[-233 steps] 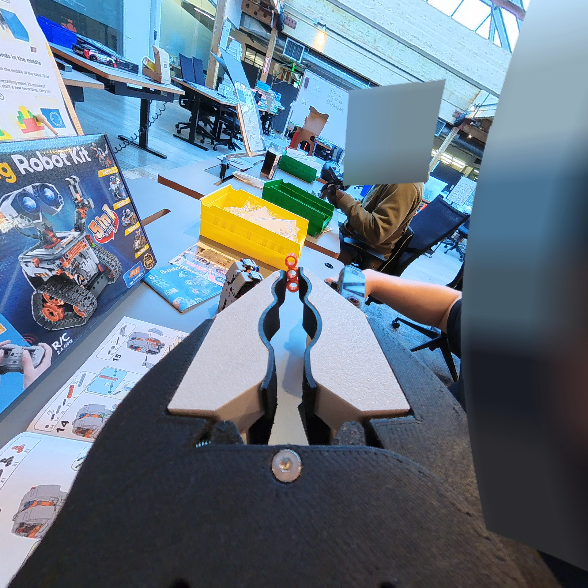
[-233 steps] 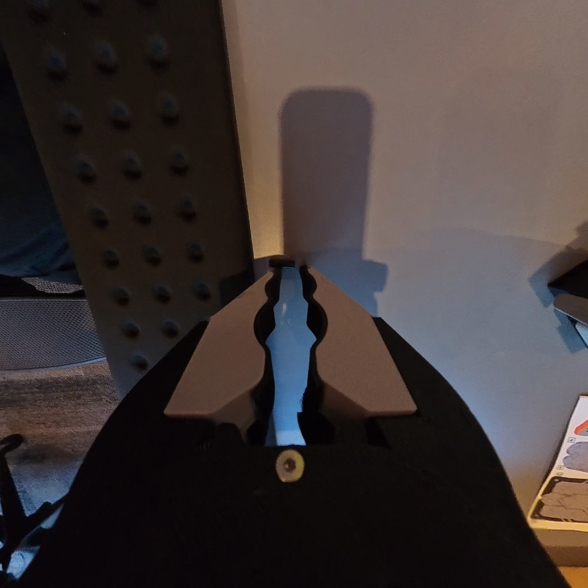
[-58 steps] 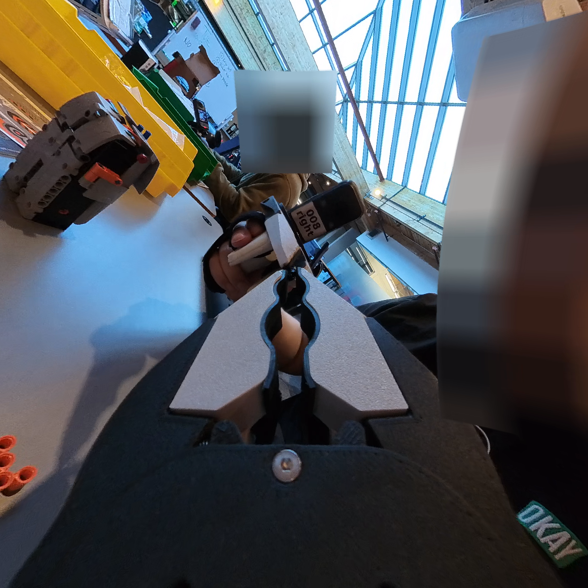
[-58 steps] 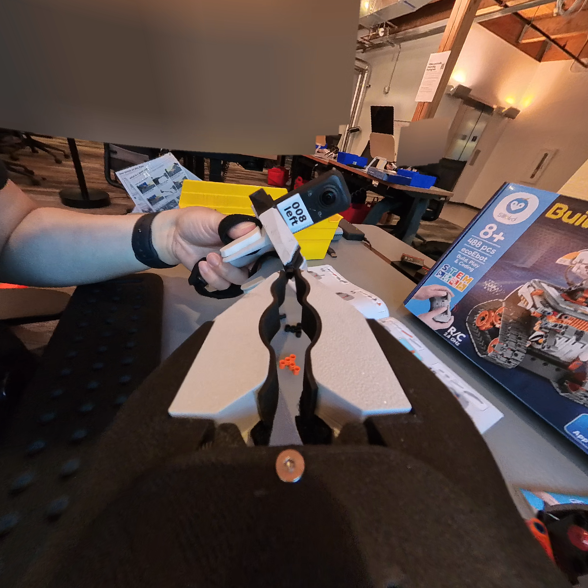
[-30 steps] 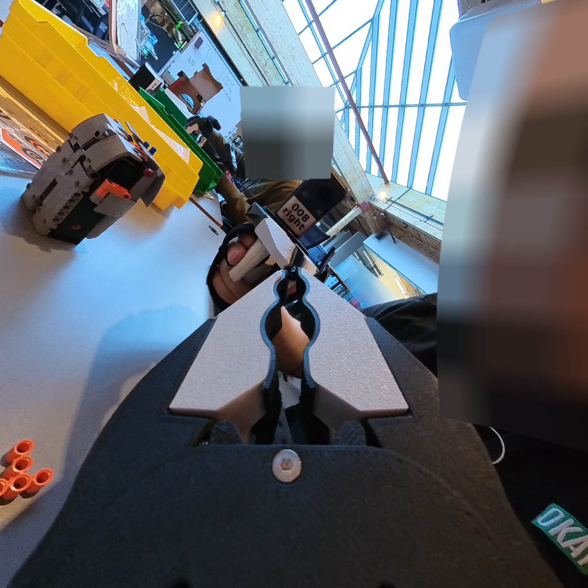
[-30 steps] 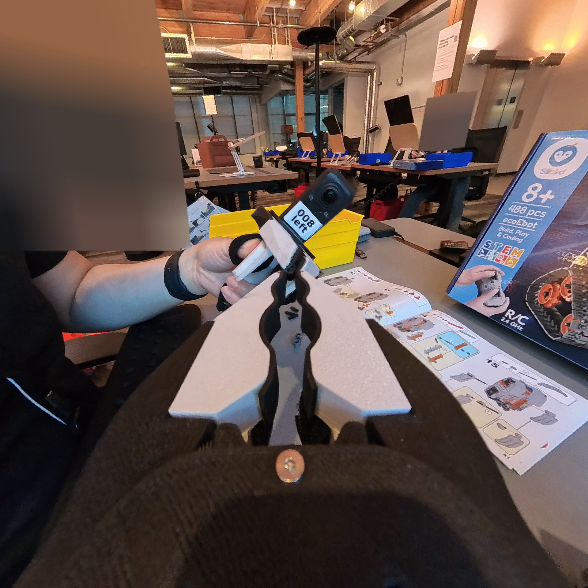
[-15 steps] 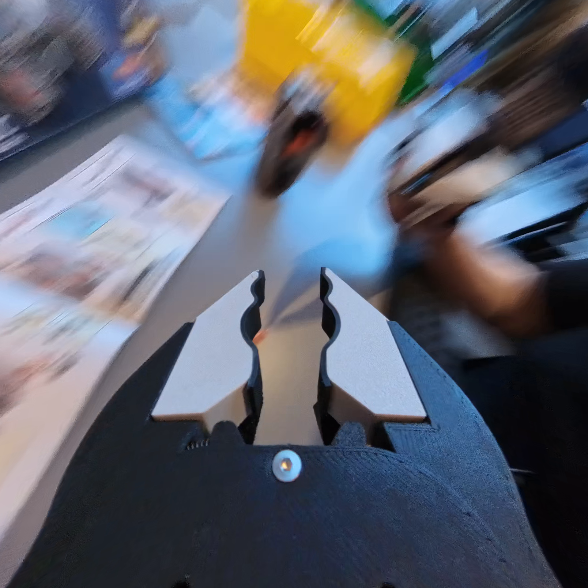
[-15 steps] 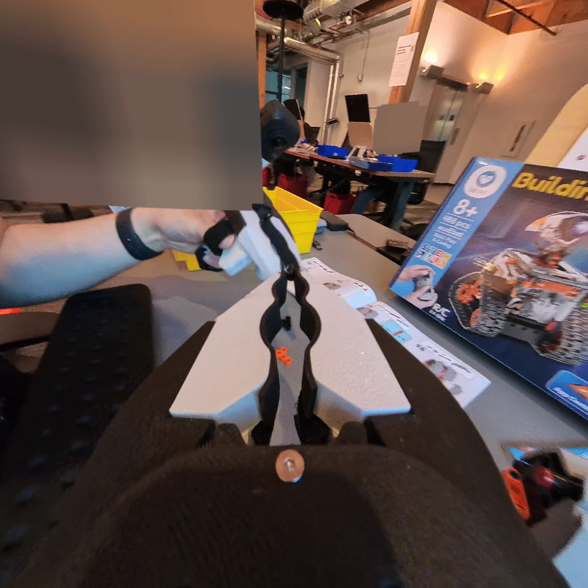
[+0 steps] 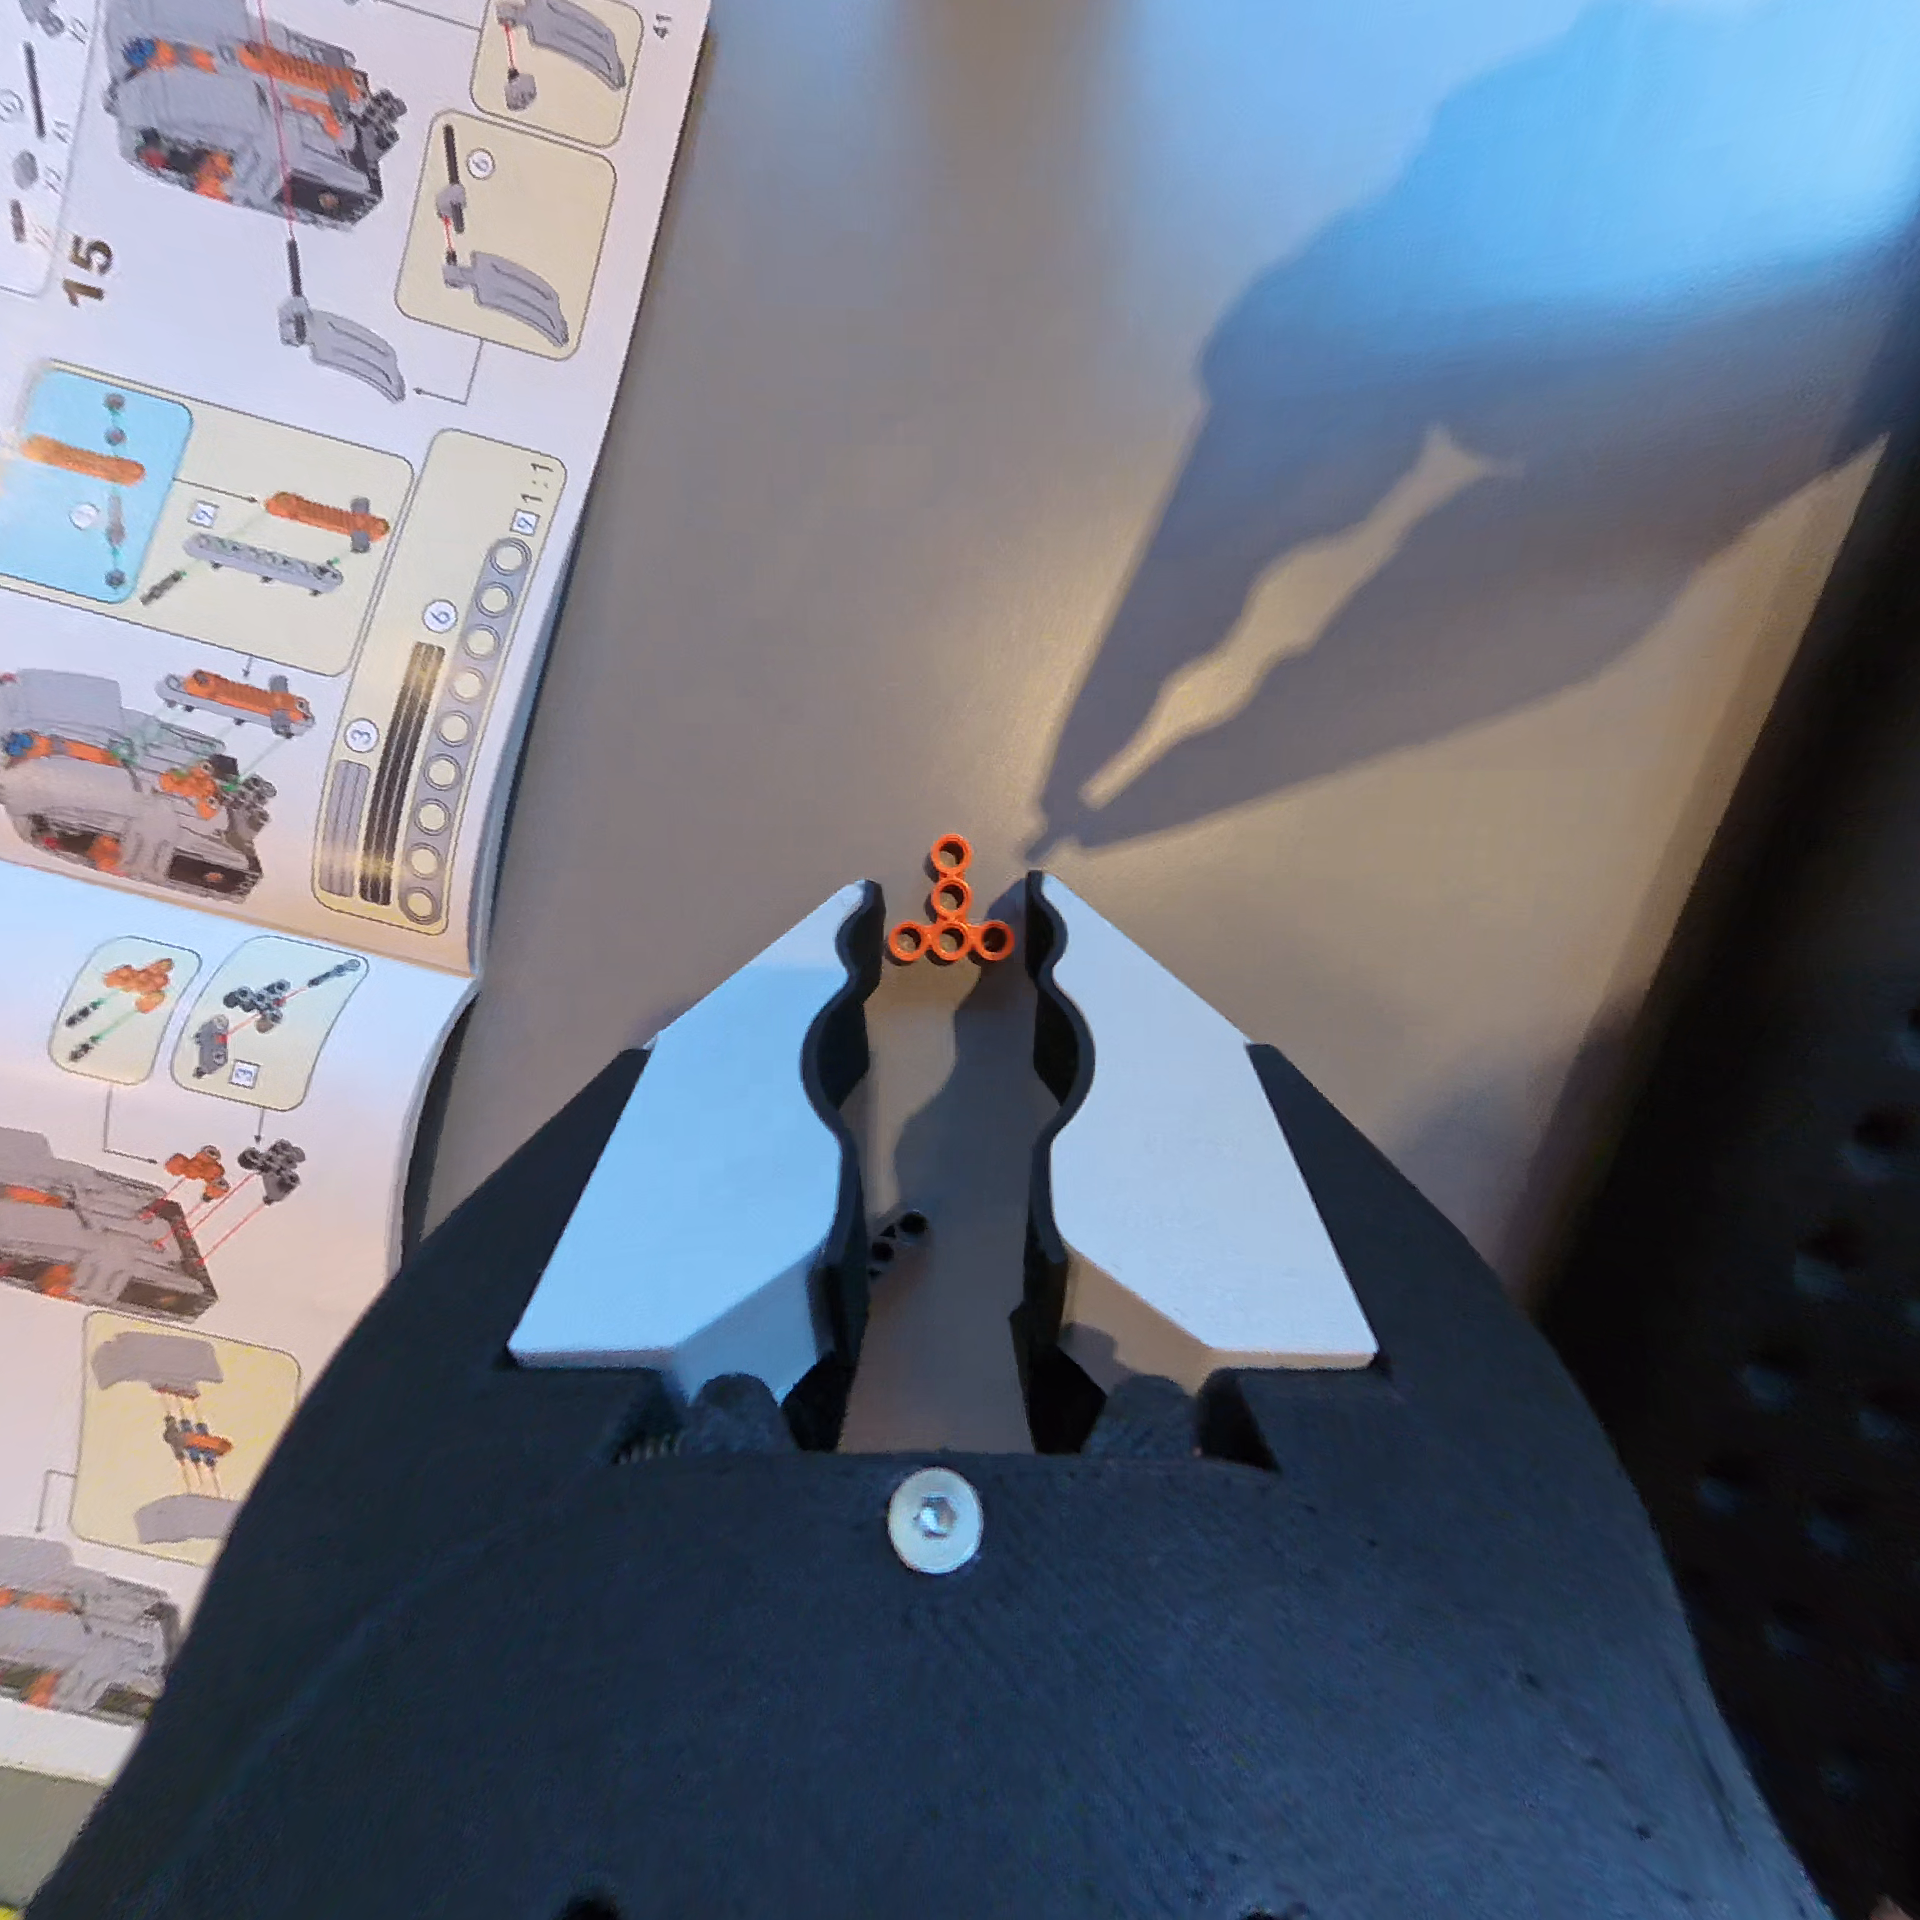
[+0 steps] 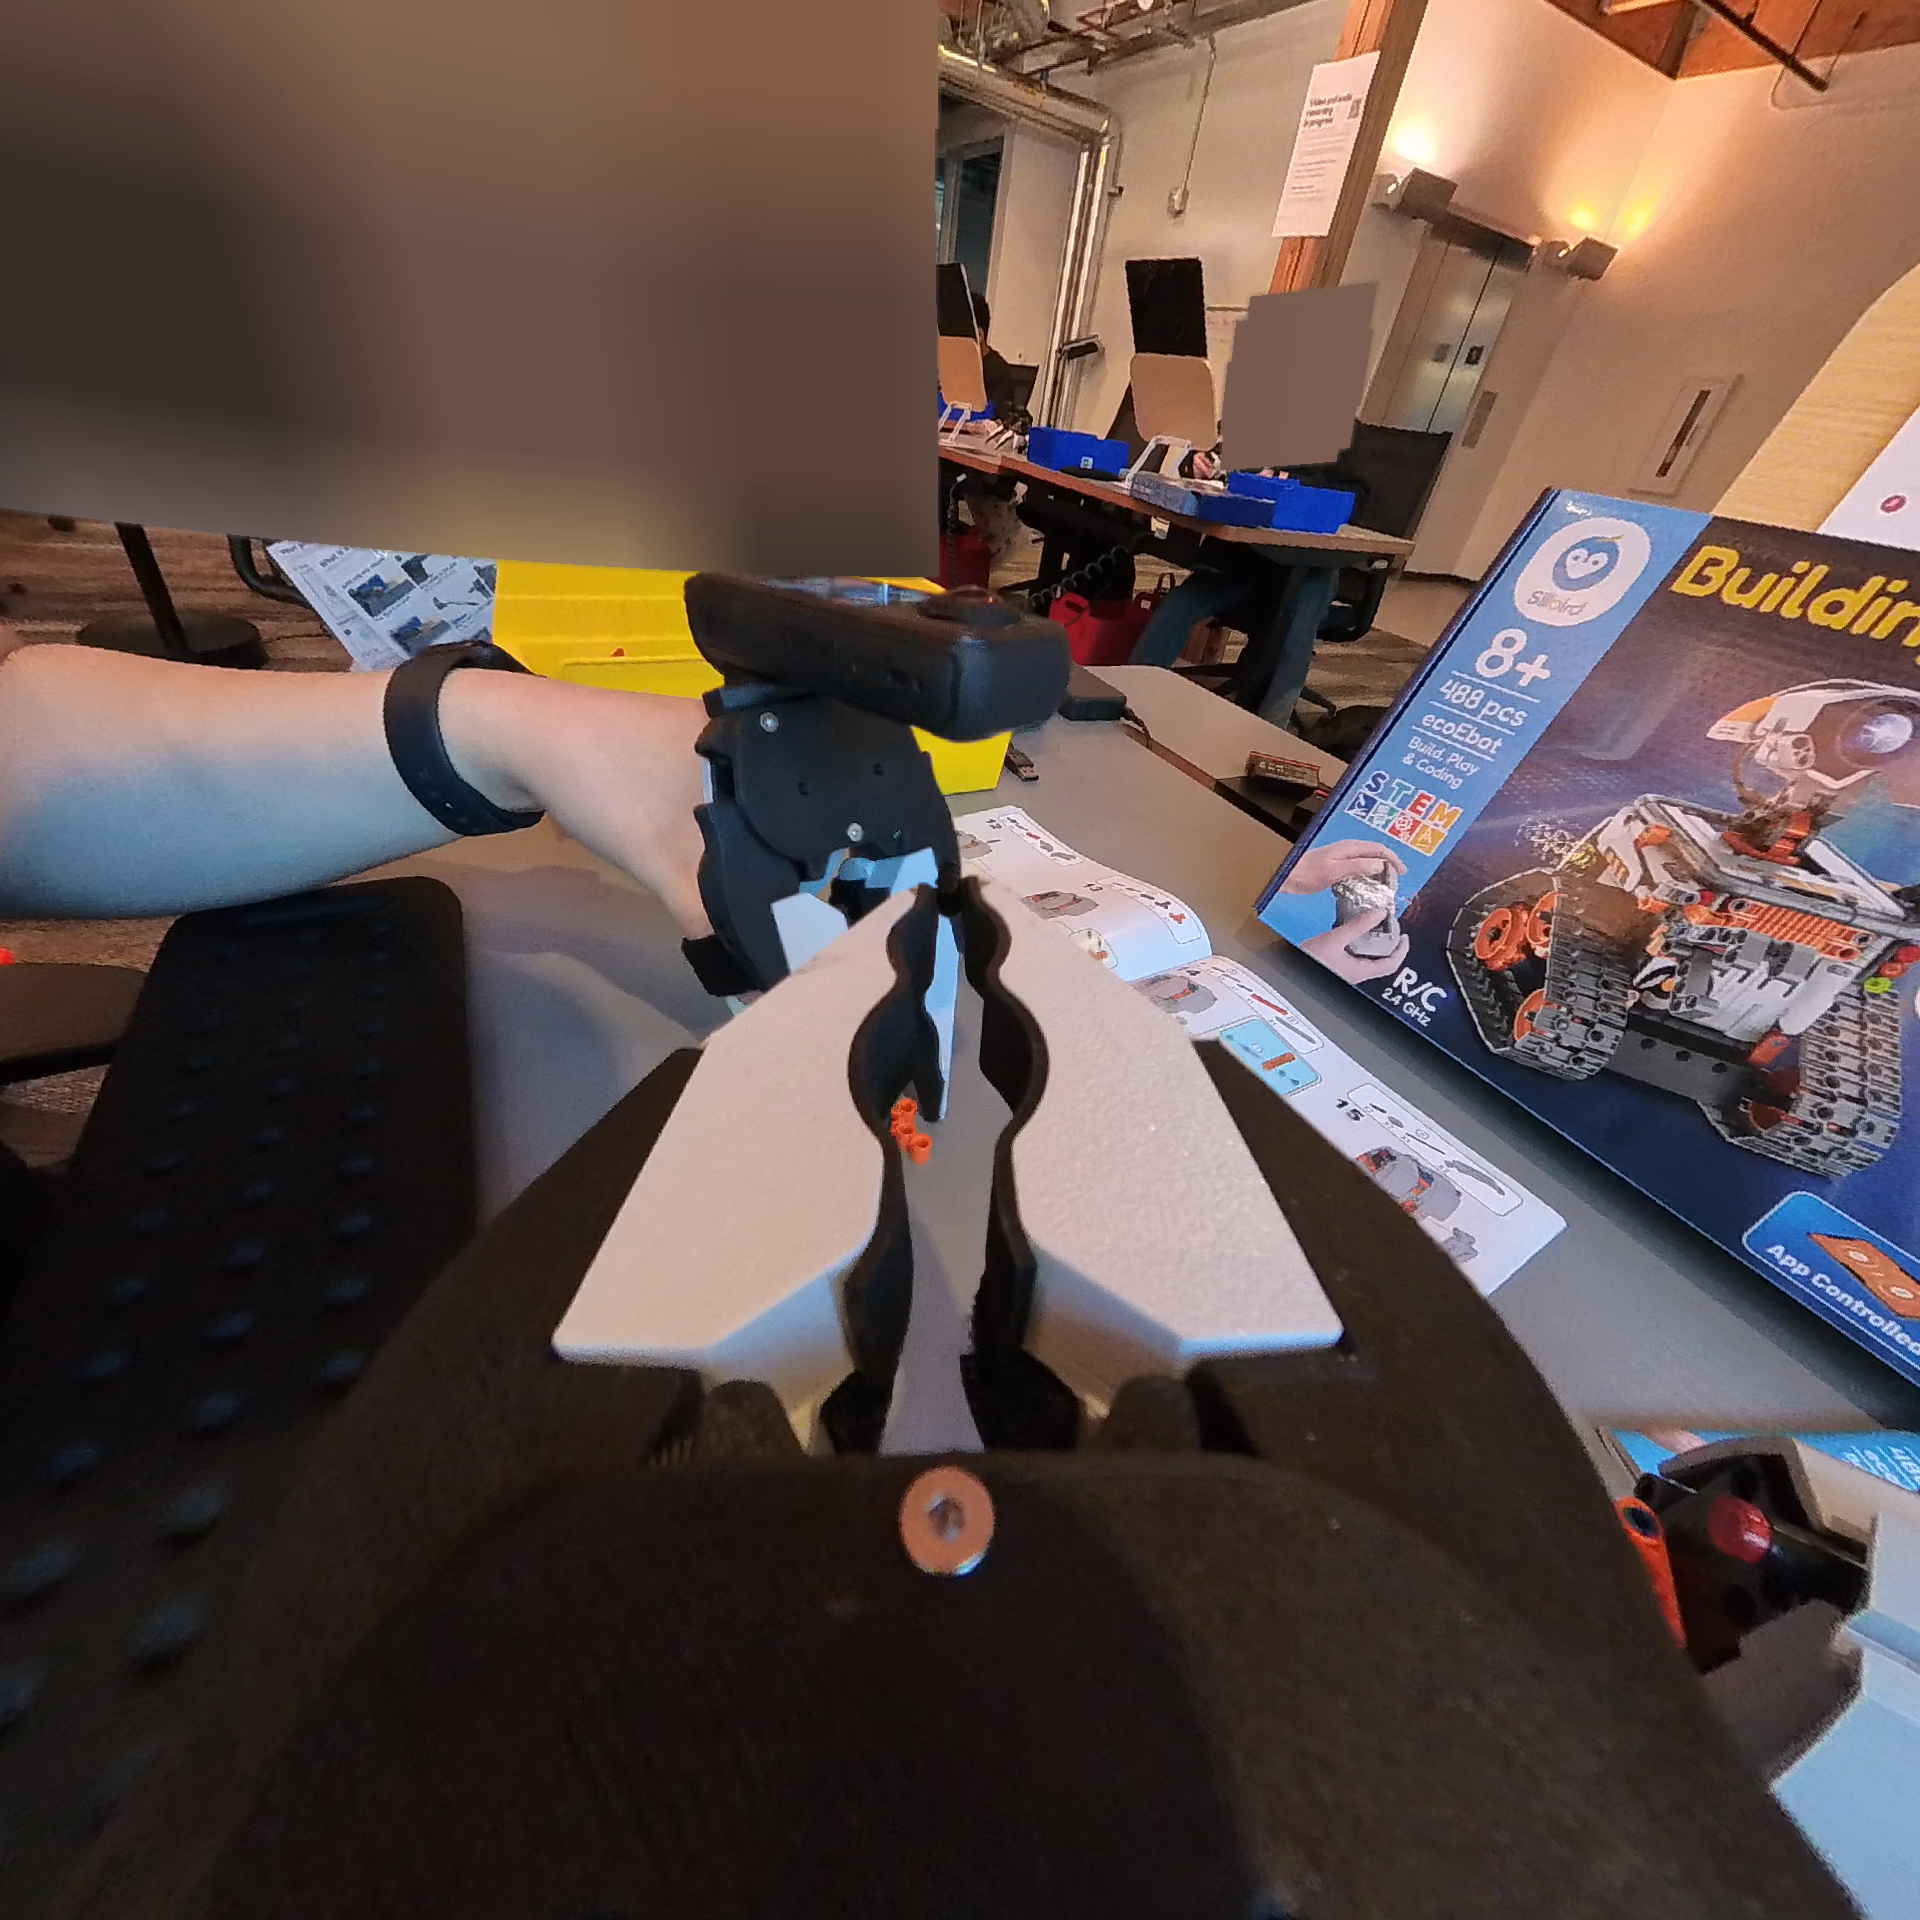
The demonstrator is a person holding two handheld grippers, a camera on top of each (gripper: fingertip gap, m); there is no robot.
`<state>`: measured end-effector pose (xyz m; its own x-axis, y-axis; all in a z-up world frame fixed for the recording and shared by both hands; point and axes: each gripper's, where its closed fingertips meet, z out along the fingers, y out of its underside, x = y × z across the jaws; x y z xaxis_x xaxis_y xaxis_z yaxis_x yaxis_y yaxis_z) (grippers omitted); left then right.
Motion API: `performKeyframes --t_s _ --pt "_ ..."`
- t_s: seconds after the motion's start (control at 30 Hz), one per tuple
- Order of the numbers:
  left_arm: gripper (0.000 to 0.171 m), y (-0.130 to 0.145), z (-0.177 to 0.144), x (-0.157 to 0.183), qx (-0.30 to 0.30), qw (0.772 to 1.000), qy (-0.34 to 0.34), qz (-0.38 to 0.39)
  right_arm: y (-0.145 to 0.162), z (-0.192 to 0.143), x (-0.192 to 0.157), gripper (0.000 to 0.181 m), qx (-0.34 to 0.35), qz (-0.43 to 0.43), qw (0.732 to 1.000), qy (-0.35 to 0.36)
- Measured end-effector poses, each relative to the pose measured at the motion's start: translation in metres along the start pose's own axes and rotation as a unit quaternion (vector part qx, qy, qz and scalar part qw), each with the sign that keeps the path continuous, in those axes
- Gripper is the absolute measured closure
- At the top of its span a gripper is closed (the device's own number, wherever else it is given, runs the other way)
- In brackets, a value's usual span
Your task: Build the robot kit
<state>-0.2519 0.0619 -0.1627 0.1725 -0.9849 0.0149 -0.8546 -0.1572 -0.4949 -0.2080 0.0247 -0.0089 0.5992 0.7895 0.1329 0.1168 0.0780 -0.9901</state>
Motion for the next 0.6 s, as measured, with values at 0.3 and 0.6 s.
performKeyframes --t_s 0.3,0.6 --pt "0.168 -0.006 0.005 0.009 0.041 0.998 -0.023 0.042 0.008 0.004 -0.005 0.179 -0.026 -0.022 0.999 -0.005" --pt "0.168 -0.028 -0.121 -0.034 0.303 0.945 -0.030 -0.116 0.002 -0.002 0.005 0.179 -0.005 -0.007 1.000 0.012"
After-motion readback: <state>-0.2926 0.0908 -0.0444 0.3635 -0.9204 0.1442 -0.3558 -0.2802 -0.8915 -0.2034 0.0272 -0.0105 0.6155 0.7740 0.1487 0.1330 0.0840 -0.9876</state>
